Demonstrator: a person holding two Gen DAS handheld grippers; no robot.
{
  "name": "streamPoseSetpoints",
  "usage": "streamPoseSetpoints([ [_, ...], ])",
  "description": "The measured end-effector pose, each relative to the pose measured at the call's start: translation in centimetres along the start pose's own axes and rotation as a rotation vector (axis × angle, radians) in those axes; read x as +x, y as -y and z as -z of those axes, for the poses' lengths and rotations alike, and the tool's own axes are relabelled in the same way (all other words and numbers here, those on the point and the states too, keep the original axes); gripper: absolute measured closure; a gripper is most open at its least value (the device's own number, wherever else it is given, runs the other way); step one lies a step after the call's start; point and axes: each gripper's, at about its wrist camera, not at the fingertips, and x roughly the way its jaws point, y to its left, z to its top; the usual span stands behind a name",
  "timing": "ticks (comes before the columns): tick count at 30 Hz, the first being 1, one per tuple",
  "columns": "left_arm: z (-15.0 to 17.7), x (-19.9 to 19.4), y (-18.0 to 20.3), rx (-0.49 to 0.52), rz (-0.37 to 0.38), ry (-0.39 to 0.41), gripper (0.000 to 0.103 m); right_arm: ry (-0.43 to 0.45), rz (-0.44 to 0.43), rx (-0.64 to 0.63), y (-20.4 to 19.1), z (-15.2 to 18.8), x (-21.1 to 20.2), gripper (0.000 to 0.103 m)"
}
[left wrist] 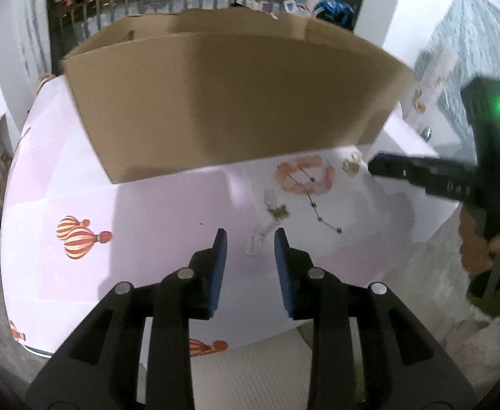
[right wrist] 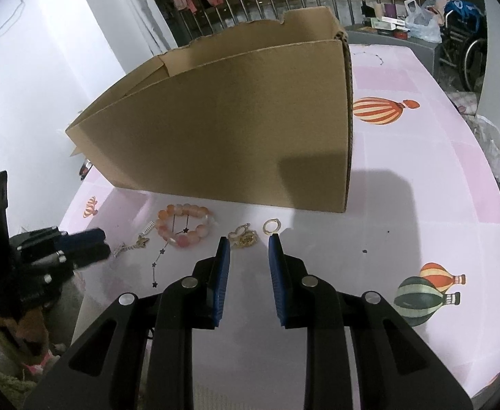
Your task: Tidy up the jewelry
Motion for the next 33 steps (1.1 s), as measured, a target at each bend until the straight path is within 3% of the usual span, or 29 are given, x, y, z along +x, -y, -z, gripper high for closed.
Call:
streamPoseSetpoints([
  [4,0.1,1.1,1.5,0.083,-0.089,-0.02,0.077,-0.001,0.0,0.001,0.0,0.0,0.0,0.08],
  [9,-0.3,1.4,2.1,0.112,-0.092,-0.03,0.098,0.0,-0.004,0.005,0.0,0.0,0.1,0.08],
  [13,-0.5,1.4,1.9,0.1,-0.092,-0.023,0.098,0.003,-0.006,0.004,0.0,0.0,0.1,0.08],
  [15,-0.4,1.1,1.8,0.092,-0.09,0.001,0.103,0.006,-0.005,0.002,0.0,0.0,0.0,0.08],
  [25,-0.6,-1.0,0.3,0.024,-0.092,0.059,0.103,0.017,-0.016,-0.009,-0.1,0.0,-0.7,0.08],
  [33,-1.1,-2.2,-0.6,-0.02,-0.127,0.096,0.103,0.038,-0.129,-0.125,-4.3,-0.1,-0.5,0.08],
])
